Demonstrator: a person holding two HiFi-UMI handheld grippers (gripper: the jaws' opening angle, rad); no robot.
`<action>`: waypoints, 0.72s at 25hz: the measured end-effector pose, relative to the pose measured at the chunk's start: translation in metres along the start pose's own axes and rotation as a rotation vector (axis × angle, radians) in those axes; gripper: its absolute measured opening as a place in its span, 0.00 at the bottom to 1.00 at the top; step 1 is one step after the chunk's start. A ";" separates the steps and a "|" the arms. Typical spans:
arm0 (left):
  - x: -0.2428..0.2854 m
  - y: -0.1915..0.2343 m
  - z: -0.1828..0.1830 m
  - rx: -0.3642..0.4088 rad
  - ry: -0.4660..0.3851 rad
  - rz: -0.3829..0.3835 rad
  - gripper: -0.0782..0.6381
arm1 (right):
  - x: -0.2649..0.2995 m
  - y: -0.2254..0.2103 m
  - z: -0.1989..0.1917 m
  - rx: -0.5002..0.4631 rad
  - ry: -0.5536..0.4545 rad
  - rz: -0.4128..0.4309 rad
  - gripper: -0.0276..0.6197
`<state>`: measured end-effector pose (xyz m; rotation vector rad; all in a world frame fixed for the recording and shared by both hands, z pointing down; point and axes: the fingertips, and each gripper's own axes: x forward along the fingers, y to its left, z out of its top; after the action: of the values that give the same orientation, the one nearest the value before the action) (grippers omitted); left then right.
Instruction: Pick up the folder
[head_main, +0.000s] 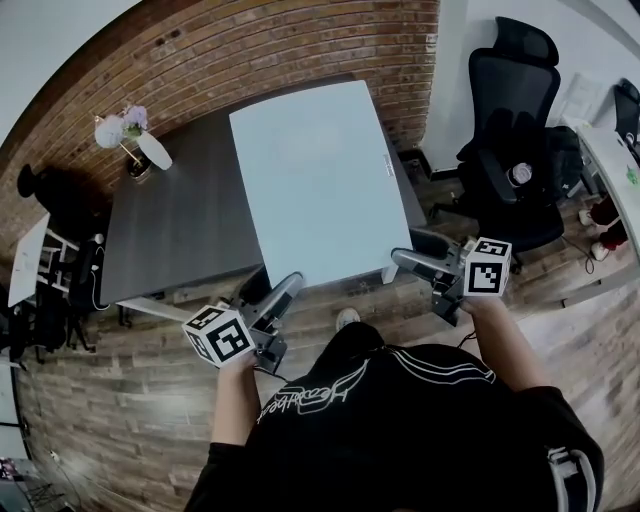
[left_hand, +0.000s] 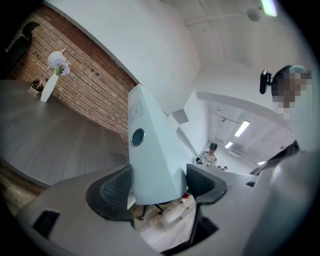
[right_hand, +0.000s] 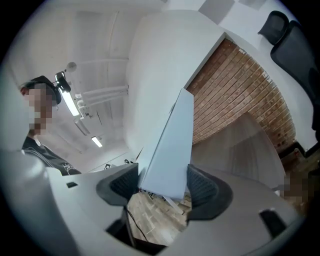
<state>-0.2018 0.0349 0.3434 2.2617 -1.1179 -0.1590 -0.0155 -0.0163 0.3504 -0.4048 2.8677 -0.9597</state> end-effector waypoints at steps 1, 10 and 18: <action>0.000 -0.001 0.002 0.004 -0.006 0.001 0.58 | 0.000 0.001 0.002 -0.005 -0.005 0.002 0.45; 0.004 0.001 0.013 0.029 0.002 0.002 0.58 | 0.005 0.001 0.009 -0.040 -0.003 -0.003 0.45; 0.007 0.009 0.019 0.043 -0.004 0.002 0.58 | 0.013 -0.005 0.009 -0.039 -0.005 -0.003 0.45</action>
<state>-0.2104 0.0169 0.3345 2.2987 -1.1357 -0.1402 -0.0251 -0.0291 0.3466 -0.4145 2.8856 -0.9037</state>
